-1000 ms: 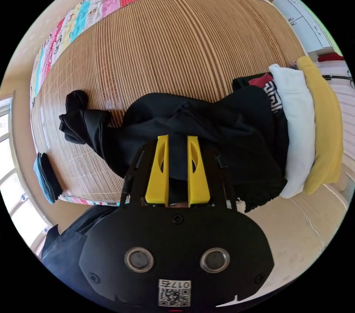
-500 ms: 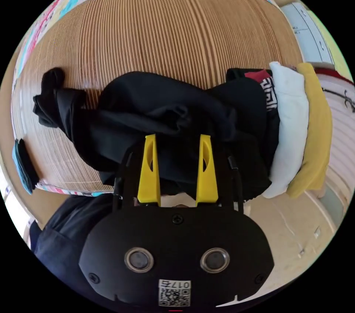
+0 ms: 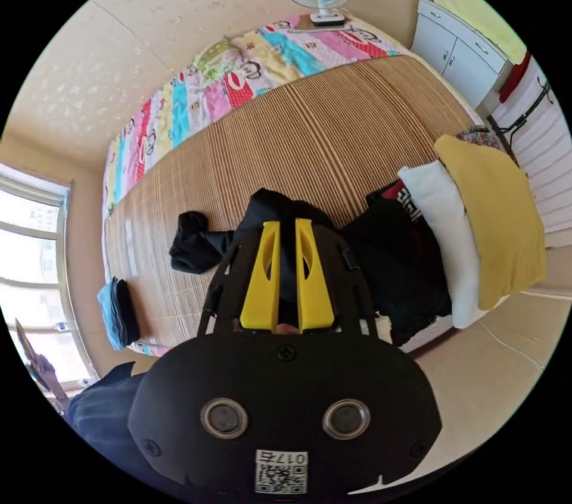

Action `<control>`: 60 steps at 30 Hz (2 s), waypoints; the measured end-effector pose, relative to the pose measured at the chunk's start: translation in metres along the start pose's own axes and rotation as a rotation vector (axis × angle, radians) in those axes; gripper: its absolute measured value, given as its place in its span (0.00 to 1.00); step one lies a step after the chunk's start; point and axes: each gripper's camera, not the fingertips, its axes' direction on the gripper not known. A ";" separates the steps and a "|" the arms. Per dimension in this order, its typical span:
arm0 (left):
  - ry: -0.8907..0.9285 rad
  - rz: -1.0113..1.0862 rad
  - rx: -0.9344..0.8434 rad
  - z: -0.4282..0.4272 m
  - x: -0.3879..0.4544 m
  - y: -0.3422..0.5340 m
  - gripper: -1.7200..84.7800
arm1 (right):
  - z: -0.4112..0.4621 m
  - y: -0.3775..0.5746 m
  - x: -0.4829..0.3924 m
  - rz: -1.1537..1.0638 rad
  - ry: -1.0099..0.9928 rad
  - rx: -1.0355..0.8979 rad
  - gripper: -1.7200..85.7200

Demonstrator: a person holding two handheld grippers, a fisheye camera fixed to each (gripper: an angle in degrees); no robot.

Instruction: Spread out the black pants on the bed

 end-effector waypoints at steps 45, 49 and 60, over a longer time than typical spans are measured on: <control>0.664 0.059 -0.469 0.170 0.063 0.014 0.07 | -0.133 0.296 -0.202 -1.057 -1.038 0.075 0.05; 0.724 0.009 -0.418 0.166 0.049 0.008 0.07 | -0.119 0.296 -0.205 -1.089 -1.100 0.022 0.04; 0.678 -0.013 -0.358 0.156 0.024 -0.014 0.06 | -0.081 0.258 -0.165 -0.904 -1.229 0.062 0.03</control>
